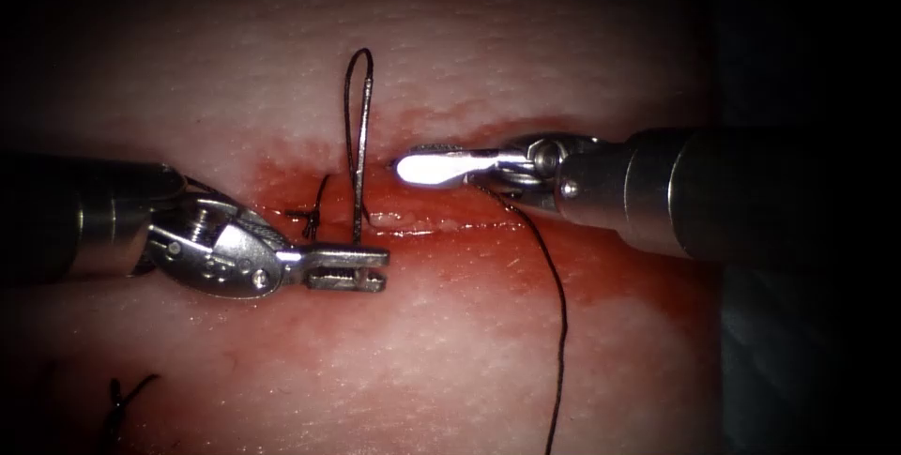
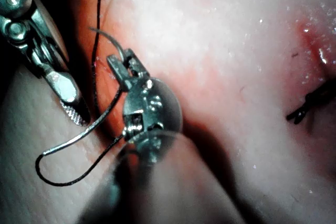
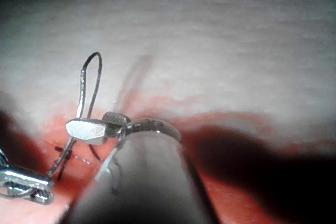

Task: Wound Closure
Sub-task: Pass the needle from the left to back to the right tool

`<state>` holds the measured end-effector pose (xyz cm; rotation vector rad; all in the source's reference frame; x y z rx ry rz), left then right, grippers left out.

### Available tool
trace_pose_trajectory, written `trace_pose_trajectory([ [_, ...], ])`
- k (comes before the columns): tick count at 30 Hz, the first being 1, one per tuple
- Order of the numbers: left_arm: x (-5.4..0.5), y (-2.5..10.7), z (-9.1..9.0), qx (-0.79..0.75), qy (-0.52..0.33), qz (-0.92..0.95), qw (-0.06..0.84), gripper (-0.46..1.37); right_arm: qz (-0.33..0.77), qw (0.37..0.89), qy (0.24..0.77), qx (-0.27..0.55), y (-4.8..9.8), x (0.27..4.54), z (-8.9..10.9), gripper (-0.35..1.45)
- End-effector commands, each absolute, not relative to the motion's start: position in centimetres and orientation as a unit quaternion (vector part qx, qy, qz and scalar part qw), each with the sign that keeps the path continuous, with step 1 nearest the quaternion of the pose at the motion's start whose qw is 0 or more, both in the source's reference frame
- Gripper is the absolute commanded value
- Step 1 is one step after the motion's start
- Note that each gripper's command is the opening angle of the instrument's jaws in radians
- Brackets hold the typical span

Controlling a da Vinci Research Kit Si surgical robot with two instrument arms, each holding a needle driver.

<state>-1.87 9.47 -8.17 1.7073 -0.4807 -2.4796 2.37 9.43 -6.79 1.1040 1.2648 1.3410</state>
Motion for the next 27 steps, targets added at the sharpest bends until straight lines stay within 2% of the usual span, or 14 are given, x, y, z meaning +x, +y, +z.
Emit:
trace_pose_trajectory([
  [1, -1.89, 9.47, -8.17, 0.558, -0.159, -0.813, 0.051, -0.35, 0.538, 0.472, 0.531, 0.454, 9.42, 2.39, -6.78, 1.34],
  [8, -1.89, 9.48, -8.2, 0.558, -0.181, -0.807, 0.063, -0.35, 0.528, 0.453, 0.557, 0.454, 9.53, 2.42, -6.76, 1.33],
  [27, -1.95, 9.49, -8.27, 0.564, -0.208, -0.796, 0.075, -0.35, 0.516, 0.443, 0.562, 0.471, 9.51, 2.56, -6.8, 1.28],
])
